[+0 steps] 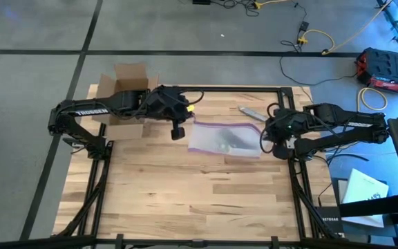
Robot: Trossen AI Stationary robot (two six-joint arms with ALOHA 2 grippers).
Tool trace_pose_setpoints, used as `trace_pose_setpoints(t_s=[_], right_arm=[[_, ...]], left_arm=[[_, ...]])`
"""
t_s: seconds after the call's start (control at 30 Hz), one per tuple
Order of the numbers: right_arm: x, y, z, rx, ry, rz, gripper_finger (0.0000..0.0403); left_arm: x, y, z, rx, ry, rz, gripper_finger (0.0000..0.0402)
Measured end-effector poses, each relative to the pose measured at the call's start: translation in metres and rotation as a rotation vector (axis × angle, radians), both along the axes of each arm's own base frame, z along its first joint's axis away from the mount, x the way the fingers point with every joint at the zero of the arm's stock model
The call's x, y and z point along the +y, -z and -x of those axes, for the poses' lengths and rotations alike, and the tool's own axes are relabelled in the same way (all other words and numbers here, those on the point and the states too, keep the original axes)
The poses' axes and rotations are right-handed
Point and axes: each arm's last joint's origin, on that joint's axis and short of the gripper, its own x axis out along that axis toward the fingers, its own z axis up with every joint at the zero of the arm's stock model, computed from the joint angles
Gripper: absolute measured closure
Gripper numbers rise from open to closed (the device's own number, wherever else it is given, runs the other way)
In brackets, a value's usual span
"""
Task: Unpack boxes
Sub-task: Close the zip bag
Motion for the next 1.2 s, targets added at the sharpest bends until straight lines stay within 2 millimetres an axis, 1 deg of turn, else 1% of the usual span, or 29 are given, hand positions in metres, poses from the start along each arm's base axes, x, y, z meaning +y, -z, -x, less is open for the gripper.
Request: trace_pose_setpoints(t_s=[0.17,0.3,0.4,0.5,0.63,0.73,0.87,0.93,1.03,1.1,1.2], right_arm=[[0.004,0.003,0.006,0.067,-0.078,-0.123,0.0403],[0.007,0.002,0.012,0.089,-0.136,-0.224,0.0403],[0.01,0.0,0.016,0.078,-0.179,-0.3,0.0403],[0.012,-0.002,0.021,0.078,-0.212,-0.377,0.0403],[0.013,-0.009,0.027,0.082,-0.24,-0.428,0.0403],[0.014,-0.017,0.031,0.071,-0.263,-0.438,0.0403],[0.012,-0.02,0.034,0.079,-0.243,-0.371,0.0403],[0.01,-0.018,0.034,0.092,-0.221,-0.31,0.0403],[0.005,-0.016,0.034,0.105,-0.151,-0.144,0.0403],[0.001,-0.016,0.033,0.097,-0.096,-0.003,0.0403],[-0.005,-0.016,0.032,0.097,-0.012,0.201,0.0403]], left_arm=[[-0.009,-0.001,-0.003,-0.034,0.149,0.122,0.0402],[-0.012,-0.002,-0.004,-0.057,0.212,0.2,0.0402],[-0.013,-0.002,-0.01,-0.093,0.259,0.248,0.0402],[-0.013,0.003,-0.018,-0.096,0.319,0.326,0.0402],[-0.016,0.015,-0.031,-0.071,0.444,0.464,0.0402],[-0.017,0.026,-0.042,-0.05,0.505,0.54,0.0402],[-0.013,0.035,-0.058,-0.085,0.518,0.531,0.0402],[-0.006,0.036,-0.064,-0.132,0.503,0.492,0.0402],[0.011,0.035,-0.069,-0.195,0.45,0.399,0.0402],[0.024,0.034,-0.069,-0.221,0.395,0.283,0.0402],[0.041,0.028,-0.07,-0.272,0.297,0.041,0.0402]])
